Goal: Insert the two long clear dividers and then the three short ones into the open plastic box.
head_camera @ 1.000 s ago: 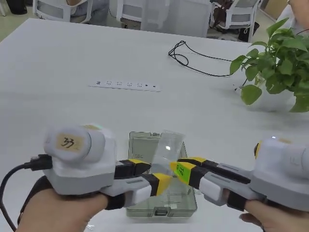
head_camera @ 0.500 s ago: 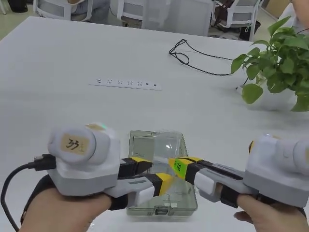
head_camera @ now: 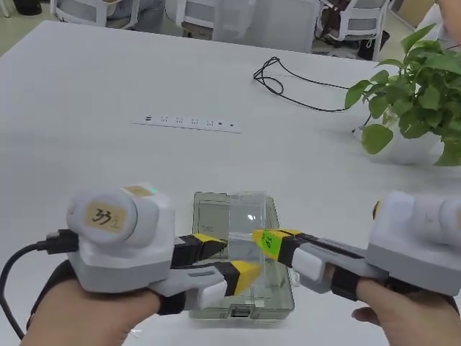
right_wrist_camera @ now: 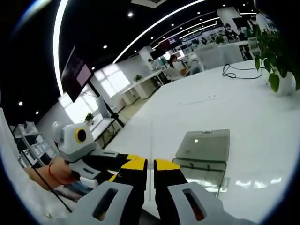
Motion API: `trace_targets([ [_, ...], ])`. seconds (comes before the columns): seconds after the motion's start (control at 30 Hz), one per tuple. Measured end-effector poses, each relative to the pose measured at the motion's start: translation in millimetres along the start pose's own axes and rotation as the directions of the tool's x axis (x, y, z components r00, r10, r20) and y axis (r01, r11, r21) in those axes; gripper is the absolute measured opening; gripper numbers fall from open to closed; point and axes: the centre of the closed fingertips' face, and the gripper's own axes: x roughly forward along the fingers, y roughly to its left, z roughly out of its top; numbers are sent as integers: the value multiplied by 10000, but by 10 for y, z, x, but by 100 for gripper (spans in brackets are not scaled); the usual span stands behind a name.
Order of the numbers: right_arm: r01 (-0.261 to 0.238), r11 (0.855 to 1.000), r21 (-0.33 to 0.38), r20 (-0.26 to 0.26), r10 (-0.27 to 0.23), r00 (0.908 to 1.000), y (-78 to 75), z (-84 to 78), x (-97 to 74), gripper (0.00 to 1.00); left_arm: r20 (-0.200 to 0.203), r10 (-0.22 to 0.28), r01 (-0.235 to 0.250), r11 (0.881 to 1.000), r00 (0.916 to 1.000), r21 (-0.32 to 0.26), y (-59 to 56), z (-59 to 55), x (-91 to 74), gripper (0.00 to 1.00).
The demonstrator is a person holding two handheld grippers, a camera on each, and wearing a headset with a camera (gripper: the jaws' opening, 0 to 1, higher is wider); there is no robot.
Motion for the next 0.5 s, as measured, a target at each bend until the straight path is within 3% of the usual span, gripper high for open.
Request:
trace_targets([
  [0.5, 473, 9980, 430, -288, -461, 9985, -235, 96, -56, 7, -216, -158, 179, 9947, 9996, 1014, 127, -138, -136, 56],
])
